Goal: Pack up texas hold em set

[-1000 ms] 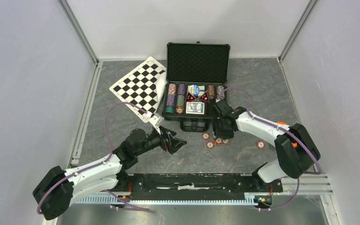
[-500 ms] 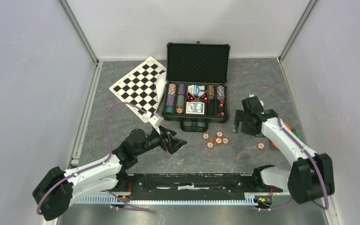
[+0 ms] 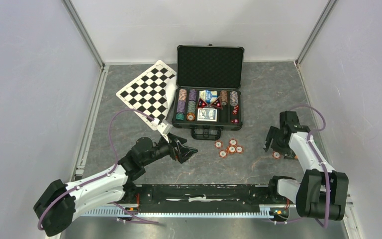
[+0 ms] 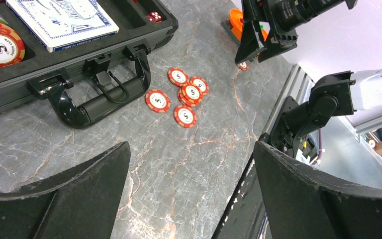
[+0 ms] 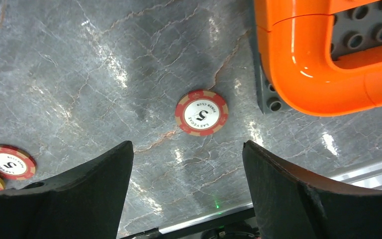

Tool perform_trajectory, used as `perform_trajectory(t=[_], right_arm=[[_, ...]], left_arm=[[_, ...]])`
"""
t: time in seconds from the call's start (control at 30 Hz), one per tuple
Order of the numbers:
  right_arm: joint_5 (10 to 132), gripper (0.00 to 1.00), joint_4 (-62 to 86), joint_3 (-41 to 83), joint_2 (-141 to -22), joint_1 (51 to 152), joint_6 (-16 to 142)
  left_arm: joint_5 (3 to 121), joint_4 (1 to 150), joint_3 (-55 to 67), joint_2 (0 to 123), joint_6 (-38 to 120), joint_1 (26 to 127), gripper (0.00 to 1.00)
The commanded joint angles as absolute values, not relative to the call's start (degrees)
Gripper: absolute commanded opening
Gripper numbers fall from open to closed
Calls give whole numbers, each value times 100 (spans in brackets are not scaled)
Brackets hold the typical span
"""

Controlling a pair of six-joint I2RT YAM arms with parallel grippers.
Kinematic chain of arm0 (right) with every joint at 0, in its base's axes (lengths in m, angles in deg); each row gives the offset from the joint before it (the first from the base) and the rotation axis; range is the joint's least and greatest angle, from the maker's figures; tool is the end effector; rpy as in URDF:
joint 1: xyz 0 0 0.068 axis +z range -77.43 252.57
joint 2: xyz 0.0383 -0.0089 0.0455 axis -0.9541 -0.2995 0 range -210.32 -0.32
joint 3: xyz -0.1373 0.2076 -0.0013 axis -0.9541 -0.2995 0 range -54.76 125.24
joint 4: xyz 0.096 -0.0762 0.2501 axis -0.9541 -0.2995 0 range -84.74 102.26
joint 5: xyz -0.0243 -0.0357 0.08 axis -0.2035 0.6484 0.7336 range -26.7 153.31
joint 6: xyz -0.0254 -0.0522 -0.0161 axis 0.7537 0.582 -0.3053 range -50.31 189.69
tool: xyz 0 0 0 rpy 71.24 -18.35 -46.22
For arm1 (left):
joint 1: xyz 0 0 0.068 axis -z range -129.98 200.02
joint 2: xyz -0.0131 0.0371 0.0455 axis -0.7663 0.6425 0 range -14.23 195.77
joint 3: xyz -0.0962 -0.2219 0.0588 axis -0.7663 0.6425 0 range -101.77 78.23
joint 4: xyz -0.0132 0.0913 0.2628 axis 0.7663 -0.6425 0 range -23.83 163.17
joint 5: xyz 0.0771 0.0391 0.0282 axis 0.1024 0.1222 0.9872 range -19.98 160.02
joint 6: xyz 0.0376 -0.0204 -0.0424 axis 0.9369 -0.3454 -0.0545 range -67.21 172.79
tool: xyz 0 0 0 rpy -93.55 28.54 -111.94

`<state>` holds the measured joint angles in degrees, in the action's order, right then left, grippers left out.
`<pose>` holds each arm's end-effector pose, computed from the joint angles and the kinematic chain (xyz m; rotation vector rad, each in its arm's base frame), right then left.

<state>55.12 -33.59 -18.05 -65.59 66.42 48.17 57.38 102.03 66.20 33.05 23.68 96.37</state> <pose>0.2096 -0.0291 0.1438 0.7086 2.7603 -0.1500 0.1474 -0.1690 0.1732 0.4494 1.7652 -1.1507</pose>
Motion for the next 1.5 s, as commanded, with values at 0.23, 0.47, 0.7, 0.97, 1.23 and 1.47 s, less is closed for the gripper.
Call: perform_trajectory(t=[0.23, 0.47, 0.7, 0.97, 1.23, 1.47], right_arm=[[5713, 77, -2759, -1976, -6989, 6503, 4880], [5634, 75, -2735, -1696, -7396, 6396, 4853], [5806, 70, -2803, -1539, -7632, 6127, 4903], [6162, 61, -2729, -1647, -7787, 6037, 4928], [6443, 55, -2645, -1871, -7811, 6037, 4894], [6704, 47, -2562, -1939, -7757, 6037, 4846]], left_arm=[[5638, 10234, 6663, 3147, 2458, 9616, 100], [5638, 10230, 6663, 3165, 2458, 9616, 100], [5648, 10231, 6654, 3165, 2460, 9616, 100], [5640, 10226, 6654, 3156, 2461, 9616, 100], [5640, 10214, 6654, 3130, 2462, 9616, 100], [5631, 10198, 6649, 3103, 2466, 9616, 100]])
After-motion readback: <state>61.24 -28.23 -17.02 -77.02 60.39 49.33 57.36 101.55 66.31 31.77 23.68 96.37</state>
